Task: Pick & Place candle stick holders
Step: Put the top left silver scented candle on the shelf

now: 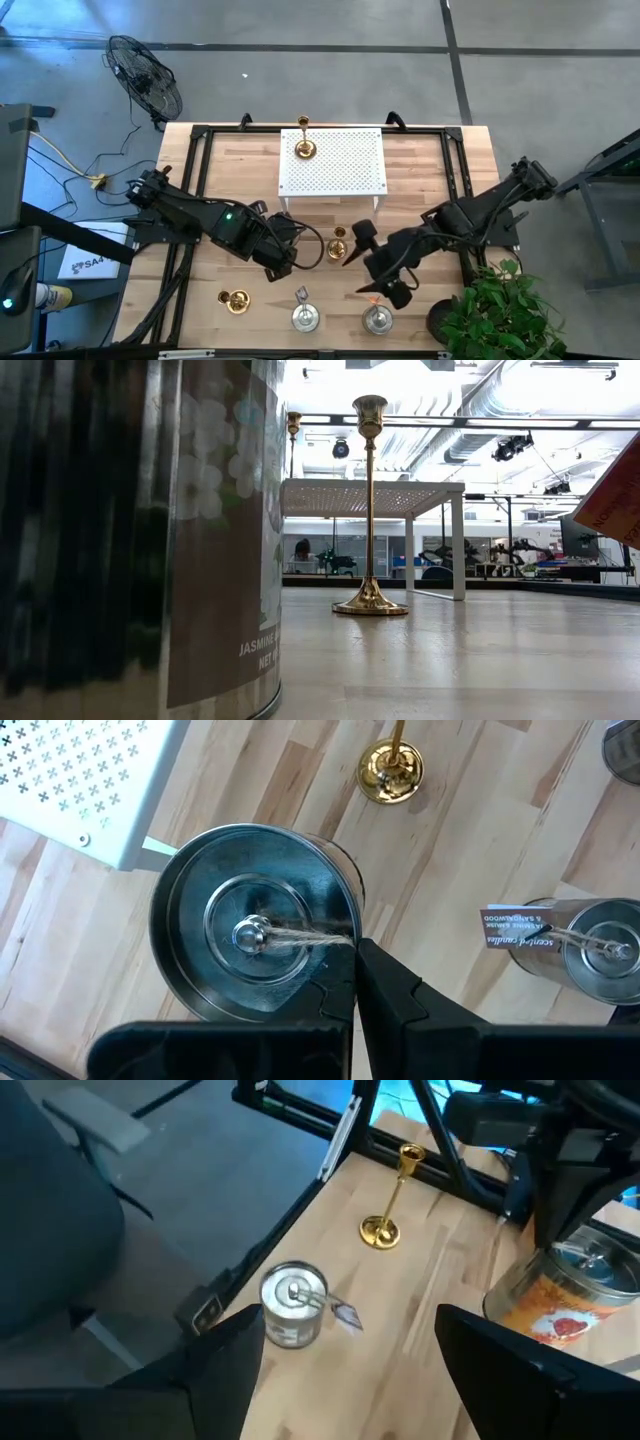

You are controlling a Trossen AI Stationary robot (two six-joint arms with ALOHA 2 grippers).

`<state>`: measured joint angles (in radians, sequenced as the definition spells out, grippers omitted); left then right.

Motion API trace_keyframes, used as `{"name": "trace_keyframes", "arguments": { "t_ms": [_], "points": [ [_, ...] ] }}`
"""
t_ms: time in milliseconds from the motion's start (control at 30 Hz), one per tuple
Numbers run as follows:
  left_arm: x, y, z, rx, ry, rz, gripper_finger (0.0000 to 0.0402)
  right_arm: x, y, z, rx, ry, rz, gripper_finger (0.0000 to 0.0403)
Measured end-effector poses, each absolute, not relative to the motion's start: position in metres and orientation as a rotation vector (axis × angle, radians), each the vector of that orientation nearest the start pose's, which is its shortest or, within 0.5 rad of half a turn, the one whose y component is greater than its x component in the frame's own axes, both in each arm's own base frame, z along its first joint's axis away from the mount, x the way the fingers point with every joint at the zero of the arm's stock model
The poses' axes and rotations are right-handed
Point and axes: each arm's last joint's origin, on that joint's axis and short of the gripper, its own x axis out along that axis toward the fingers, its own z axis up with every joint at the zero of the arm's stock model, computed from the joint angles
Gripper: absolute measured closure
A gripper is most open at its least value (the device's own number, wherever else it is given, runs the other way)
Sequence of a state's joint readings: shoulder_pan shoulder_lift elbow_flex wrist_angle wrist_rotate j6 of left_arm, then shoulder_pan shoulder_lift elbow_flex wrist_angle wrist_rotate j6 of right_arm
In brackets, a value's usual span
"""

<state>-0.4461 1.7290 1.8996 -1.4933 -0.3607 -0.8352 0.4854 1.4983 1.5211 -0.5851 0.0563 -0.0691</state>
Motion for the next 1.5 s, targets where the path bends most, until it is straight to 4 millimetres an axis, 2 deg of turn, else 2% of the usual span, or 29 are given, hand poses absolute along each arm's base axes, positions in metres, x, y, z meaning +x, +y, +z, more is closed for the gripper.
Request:
{"name": "trace_keyframes", "arguments": {
  "t_ms": [533,800,933,1067,1233,1500],
  "points": [
    [0.2896,-0.1272,0.3728,-0.213,1.131,0.421,0.0401,0.2914,0.1501,0.3832,-0.254,0.494,0.403,0.0114],
    [0.2896,-0.1274,0.3728,-0.217,1.136,0.416,0.0402,0.2922,0.1501,0.3848,-0.43,0.441,0.433,0.0114],
    [0.2896,-0.1274,0.3727,-0.217,1.136,0.416,0.0402,0.2909,0.151,0.3836,-0.445,0.455,0.414,0.0111],
    [0.2896,-0.1274,0.3727,-0.217,1.137,0.416,0.0402,0.2896,0.1502,0.3813,-0.452,0.483,0.414,0.0082],
    [0.2895,-0.1274,0.3726,-0.219,1.139,0.414,0.0402,0.2885,0.1496,0.3792,-0.447,0.51,0.414,0.0012],
    [0.2894,-0.1278,0.3725,-0.227,1.148,0.404,0.0402,0.2892,0.1461,0.3787,-0.475,0.523,0.315,0.0006]
  ]
}}
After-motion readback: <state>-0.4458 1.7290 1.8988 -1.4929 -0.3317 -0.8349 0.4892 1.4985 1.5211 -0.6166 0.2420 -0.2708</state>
